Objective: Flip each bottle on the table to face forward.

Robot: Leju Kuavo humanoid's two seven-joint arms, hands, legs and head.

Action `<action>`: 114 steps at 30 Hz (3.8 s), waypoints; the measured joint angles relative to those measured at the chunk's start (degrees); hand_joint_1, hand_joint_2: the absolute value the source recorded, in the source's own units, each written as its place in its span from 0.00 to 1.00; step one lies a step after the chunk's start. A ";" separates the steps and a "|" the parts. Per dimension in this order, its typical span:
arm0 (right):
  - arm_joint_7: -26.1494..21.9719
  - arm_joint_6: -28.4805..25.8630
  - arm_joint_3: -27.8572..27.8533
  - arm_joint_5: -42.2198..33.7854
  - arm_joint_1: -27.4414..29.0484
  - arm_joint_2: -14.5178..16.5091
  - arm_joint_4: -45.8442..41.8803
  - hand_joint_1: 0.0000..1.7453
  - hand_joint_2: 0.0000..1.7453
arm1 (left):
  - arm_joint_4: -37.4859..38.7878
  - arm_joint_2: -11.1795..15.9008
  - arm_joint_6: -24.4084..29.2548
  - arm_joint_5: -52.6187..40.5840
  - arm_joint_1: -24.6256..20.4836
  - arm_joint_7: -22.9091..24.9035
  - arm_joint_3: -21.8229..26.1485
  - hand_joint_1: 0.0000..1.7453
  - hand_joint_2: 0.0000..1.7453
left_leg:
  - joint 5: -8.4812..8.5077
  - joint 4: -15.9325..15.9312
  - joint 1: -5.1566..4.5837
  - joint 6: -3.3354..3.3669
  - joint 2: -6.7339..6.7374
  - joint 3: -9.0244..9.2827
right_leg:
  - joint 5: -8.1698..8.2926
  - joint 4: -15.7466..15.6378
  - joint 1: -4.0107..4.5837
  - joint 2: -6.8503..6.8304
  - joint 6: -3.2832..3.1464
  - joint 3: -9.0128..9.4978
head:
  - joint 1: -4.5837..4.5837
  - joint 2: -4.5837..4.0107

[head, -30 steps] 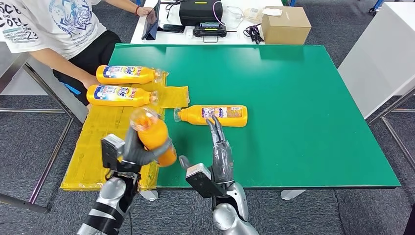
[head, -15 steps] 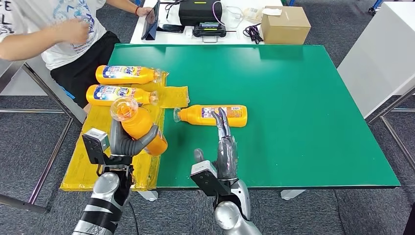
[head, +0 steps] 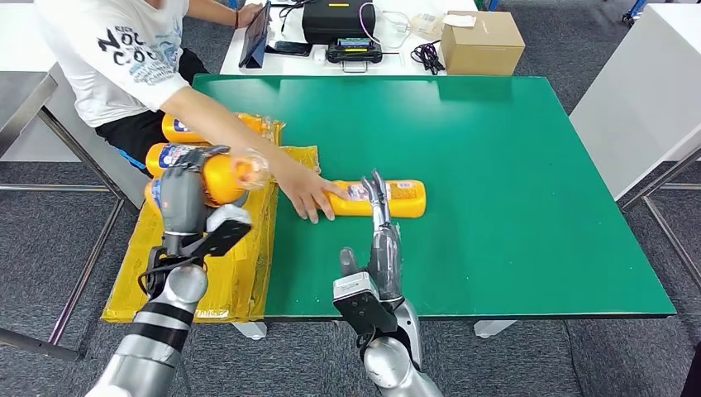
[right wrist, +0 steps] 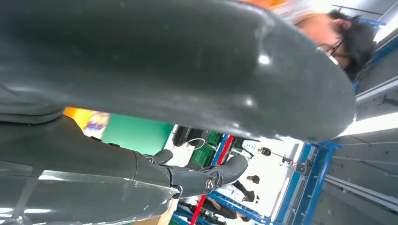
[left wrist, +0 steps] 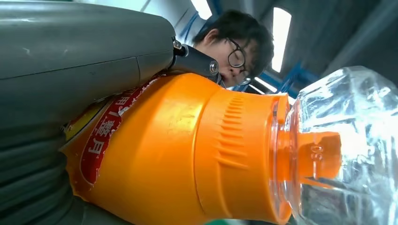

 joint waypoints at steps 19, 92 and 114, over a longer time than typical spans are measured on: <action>0.20 1.86 1.29 -1.44 -0.31 -0.29 -0.20 0.00 0.00 | 21.88 3.86 1.32 -27.28 -8.06 9.66 7.67 1.00 1.00 | 0.00 0.00 0.00 0.00 0.01 -0.02 | 0.00 0.01 0.00 0.00 0.00 -0.03 | 0.01 0.00; 0.05 8.20 1.75 -4.29 -1.37 -0.10 2.34 0.00 0.00 | 35.48 5.47 -37.72 7.23 -9.26 -12.88 14.33 0.00 1.00 | 0.00 -0.01 -0.04 -0.01 -0.03 0.22 | -0.01 0.00 -0.04 -0.02 -0.01 0.24 | 0.01 0.00; -0.08 8.49 1.73 -4.11 -1.94 0.11 4.84 0.00 0.00 | 27.59 4.06 -37.11 23.38 -4.55 -16.08 14.26 0.00 1.00 | 0.00 -0.01 0.00 -0.01 -0.02 0.19 | -0.01 0.00 -0.01 -0.01 -0.01 0.18 | 0.00 0.00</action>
